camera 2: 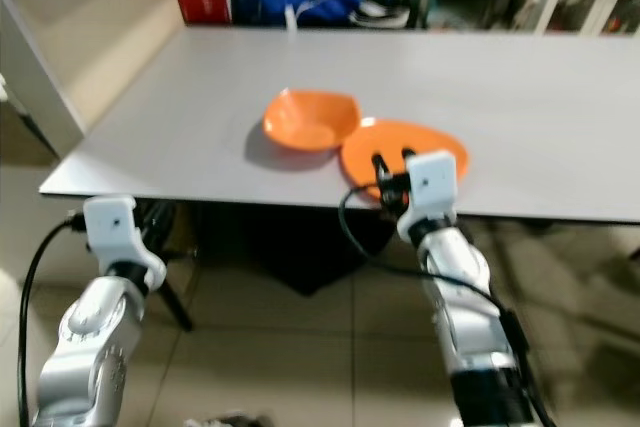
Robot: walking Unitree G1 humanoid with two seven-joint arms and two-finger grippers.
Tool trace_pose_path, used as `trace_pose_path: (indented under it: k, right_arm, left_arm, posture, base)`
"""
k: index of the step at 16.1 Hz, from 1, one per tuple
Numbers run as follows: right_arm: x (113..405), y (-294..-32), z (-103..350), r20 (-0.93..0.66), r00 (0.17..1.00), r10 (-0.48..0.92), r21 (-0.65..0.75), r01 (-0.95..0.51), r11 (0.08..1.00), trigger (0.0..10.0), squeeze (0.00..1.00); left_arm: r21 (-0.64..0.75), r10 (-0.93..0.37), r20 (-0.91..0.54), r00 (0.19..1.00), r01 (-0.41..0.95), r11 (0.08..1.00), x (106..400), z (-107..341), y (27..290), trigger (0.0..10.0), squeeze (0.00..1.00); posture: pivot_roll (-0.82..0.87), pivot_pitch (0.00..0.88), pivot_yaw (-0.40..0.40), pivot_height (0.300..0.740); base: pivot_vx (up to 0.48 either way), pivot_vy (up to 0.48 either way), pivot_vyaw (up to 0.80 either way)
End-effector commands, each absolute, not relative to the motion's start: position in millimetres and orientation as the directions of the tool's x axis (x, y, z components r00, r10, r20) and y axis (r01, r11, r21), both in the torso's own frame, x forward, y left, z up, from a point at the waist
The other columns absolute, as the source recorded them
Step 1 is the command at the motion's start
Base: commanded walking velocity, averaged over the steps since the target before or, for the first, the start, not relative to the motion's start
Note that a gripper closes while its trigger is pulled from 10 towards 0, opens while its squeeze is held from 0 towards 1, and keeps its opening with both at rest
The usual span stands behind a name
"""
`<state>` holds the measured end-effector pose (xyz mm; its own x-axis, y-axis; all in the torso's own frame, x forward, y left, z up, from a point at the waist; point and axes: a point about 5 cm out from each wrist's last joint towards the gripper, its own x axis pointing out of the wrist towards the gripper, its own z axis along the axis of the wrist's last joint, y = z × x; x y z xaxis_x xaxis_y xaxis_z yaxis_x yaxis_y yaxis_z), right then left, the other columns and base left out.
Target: Setting the table
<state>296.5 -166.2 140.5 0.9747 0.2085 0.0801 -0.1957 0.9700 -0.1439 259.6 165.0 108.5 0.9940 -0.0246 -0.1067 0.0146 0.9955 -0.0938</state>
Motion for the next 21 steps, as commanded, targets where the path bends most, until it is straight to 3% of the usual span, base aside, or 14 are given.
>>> trace_pose_path:
  k: [1,8,15,21]
  right_arm:
    - [294.8,-166.7,141.1,0.094,0.973,0.211,-0.148,-0.196,0.969,10.0,0.0]
    - [290.3,-164.3,136.0,0.095,0.974,0.204,-0.157,-0.187,0.97,10.0,0.0]
    - [289.6,-161.3,132.3,0.081,0.974,0.21,-0.156,-0.196,0.968,10.0,0.0]
    - [288.7,-159.6,130.9,0.08,0.973,0.216,-0.152,-0.202,0.967,10.0,0.0]
  left_arm:
    - [-0.084,-0.039,-0.096,0.995,0.031,0.996,267.7,112.9,162.0,10.0,0.0]
    - [-0.036,-0.102,-0.087,0.991,0.099,0.994,283.0,117.7,157.8,10.0,0.0]
    - [-0.044,-0.073,-0.104,0.992,0.068,0.997,289.7,116.1,162.9,10.0,0.0]
    - [-0.018,-0.068,-0.061,0.996,0.067,0.998,300.0,130.4,157.6,10.0,0.0]
  posture:
    - [-0.19,0.0,0.061,0.74]
    - [-0.22,0.0,0.088,0.74]
    - [-0.22,0.0,0.098,0.74]
    - [-0.23,0.0,0.101,0.74]
  base:
    - [0.0,-0.48,0.0]
    - [0.0,-0.462,0.0]
    - [0.0,-0.434,-0.27]
    - [0.041,0.07,0.0]
